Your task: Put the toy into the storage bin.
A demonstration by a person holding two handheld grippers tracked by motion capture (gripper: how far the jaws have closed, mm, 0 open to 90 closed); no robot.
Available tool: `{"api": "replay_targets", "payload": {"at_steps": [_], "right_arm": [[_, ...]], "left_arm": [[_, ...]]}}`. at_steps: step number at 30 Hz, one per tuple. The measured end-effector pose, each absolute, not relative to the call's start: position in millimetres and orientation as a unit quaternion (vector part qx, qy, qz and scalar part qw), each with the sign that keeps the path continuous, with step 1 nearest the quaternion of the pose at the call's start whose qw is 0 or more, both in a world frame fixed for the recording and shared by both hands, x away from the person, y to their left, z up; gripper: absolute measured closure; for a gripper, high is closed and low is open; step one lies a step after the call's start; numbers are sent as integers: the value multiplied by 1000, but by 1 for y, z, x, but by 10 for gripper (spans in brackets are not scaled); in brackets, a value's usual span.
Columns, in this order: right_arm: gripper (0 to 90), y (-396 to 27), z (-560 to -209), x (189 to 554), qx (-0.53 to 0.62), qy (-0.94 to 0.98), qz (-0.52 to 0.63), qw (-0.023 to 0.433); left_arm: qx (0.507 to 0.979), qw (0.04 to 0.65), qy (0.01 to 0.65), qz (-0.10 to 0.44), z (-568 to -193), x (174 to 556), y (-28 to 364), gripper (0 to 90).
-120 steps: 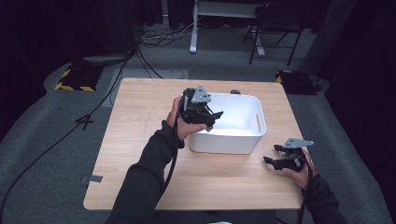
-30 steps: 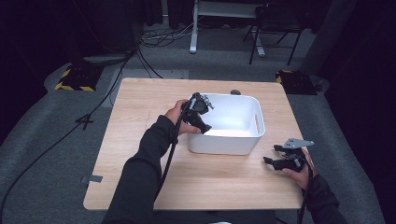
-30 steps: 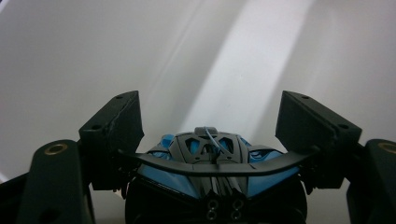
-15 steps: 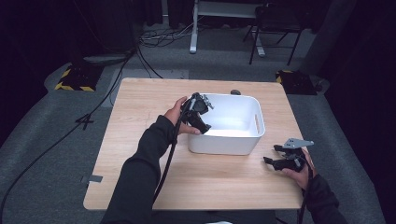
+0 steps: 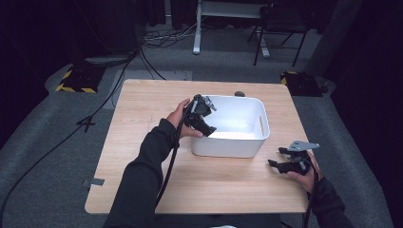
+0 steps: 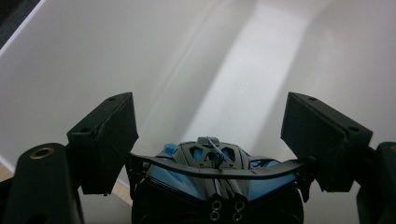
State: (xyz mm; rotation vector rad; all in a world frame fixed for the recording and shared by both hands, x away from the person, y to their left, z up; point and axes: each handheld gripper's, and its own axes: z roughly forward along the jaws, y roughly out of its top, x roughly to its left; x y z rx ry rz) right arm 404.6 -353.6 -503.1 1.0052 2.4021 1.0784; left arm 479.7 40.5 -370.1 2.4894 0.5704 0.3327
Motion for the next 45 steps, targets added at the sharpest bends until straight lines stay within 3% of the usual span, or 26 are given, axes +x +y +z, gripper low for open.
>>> {"api": "replay_targets", "payload": {"at_steps": [45], "right_arm": [[214,-354,-503,405,351,841,377,161]], "left_arm": [[886,376,227,152,-364,469,62,191]]}}
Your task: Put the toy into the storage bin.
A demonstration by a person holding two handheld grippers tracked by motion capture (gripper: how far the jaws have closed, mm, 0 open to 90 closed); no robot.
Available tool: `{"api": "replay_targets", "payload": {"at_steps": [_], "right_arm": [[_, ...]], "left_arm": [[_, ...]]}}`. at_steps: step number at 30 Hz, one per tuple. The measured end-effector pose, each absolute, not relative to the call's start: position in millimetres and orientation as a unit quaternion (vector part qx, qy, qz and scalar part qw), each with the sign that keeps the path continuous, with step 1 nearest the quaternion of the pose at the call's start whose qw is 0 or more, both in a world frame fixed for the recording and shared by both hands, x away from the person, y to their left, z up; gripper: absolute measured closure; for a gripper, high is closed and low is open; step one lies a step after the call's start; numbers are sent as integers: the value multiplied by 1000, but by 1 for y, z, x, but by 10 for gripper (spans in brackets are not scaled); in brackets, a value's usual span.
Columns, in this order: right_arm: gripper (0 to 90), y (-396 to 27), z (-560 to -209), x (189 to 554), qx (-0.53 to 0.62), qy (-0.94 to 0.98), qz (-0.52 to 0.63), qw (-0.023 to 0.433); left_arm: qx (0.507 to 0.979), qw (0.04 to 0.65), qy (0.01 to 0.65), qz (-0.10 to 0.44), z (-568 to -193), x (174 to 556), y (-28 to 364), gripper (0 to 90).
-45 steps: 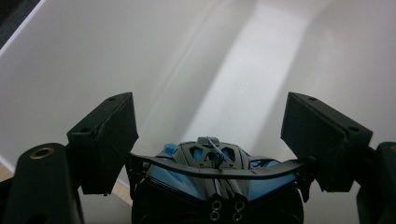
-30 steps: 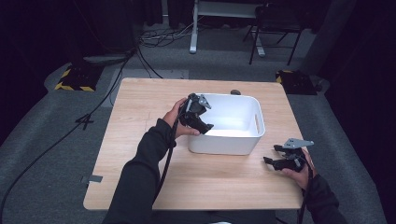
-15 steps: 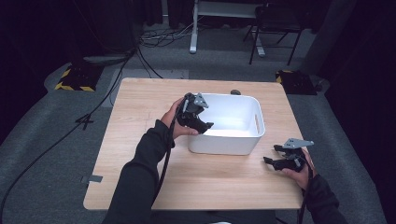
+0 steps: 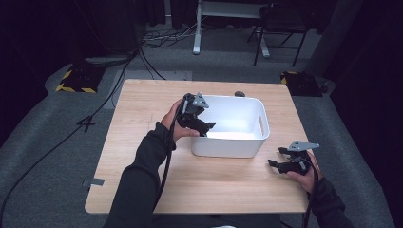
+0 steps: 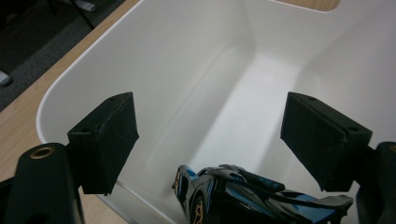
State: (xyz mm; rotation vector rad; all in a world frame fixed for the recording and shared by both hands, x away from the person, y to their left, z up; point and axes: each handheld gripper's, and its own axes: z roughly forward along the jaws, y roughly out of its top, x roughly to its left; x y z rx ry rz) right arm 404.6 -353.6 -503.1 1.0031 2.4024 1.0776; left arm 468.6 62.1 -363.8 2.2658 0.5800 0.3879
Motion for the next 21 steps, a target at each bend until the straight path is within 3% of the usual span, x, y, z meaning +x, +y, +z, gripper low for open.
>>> {"api": "replay_targets", "payload": {"at_steps": [21], "right_arm": [[214,-354,-503,405,351,842,377,162]], "left_arm": [[859,410,249,180,-355,463,78,175]]}}
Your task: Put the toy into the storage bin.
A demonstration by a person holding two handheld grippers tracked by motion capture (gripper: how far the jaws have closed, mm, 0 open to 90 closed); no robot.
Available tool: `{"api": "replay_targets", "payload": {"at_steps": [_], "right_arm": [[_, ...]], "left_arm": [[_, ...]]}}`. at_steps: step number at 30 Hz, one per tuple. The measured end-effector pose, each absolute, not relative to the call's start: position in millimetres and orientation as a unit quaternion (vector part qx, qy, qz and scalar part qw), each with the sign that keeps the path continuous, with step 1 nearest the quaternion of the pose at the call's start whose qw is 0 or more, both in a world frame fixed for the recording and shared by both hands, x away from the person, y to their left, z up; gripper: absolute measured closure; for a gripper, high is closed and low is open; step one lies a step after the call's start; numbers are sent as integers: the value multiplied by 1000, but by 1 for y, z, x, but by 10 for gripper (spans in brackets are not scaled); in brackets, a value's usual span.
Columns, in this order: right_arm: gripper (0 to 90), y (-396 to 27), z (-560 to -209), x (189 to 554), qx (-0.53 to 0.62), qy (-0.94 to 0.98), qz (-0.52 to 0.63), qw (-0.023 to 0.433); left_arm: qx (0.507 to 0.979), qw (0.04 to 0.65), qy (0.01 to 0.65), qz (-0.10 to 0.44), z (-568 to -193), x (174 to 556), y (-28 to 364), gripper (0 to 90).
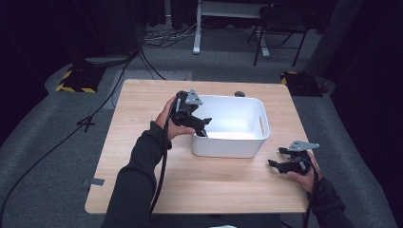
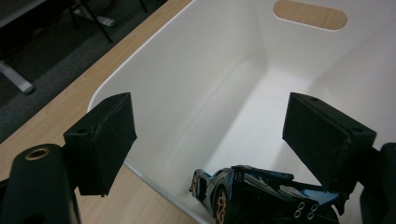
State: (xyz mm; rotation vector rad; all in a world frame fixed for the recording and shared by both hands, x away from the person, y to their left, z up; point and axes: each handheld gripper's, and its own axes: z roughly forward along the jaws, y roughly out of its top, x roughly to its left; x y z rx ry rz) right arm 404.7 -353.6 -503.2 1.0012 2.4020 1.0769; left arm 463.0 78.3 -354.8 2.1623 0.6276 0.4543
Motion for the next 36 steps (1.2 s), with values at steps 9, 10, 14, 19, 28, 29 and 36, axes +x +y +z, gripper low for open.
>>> {"api": "replay_targets", "payload": {"at_steps": [9,10,14,19,28,29,36], "right_arm": [[214,-354,-503,405,351,842,377,162],[214,-354,-503,405,351,842,377,161],[214,-354,-503,405,351,842,377,162],[214,-354,-503,405,351,842,377,162],[214,-354,-503,405,350,842,377,162],[214,-354,-503,405,351,842,377,161],[214,-354,-503,405,351,842,377,162]], "left_arm": [[842,424,269,196,-354,460,90,164],[842,423,270,197,-354,460,91,164],[839,415,278,216,-354,459,95,161],[832,419,286,226,-352,457,105,161],[825,418,297,238,-353,455,116,161],[824,418,298,240,-353,454,117,161],[815,417,313,252,-353,452,126,162]]}}
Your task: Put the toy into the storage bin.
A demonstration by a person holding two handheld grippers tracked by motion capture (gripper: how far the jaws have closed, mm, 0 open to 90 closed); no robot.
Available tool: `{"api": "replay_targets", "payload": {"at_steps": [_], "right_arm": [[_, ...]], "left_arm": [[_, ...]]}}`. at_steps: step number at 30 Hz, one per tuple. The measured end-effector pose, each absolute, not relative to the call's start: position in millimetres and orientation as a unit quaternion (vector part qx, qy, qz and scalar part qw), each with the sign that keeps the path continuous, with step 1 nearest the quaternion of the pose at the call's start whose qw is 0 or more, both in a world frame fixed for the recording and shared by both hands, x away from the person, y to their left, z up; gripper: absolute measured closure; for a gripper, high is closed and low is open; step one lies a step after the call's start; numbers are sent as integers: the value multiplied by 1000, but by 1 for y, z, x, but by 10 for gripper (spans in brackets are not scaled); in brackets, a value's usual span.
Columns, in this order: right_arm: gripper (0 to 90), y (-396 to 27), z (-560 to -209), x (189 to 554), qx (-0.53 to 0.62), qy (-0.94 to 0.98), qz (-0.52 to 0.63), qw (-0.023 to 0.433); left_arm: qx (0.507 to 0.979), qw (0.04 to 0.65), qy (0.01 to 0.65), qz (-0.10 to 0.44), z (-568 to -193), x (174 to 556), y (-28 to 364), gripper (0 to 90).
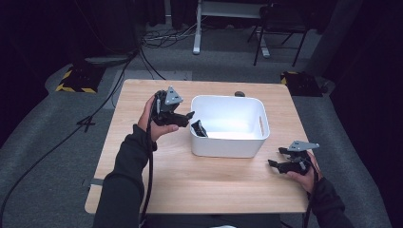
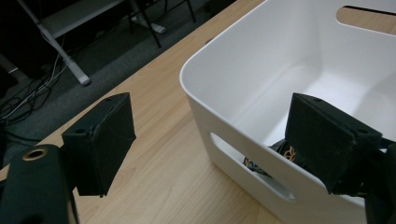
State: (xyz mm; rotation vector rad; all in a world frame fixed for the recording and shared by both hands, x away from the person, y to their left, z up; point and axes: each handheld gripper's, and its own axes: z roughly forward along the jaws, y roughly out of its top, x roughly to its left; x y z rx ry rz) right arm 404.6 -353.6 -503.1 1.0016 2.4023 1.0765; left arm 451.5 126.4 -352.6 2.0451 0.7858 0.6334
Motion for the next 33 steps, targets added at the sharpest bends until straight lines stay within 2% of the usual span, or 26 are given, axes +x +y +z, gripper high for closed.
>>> {"api": "replay_targets", "payload": {"at_steps": [12,33], "right_arm": [[214,-354,-503,405,351,842,377,162],[214,-354,-503,405,351,842,377,162]], "left_arm": [[824,380,321,270,-357,449,141,161],[838,340,337,261,-385,439,159,162]]}}
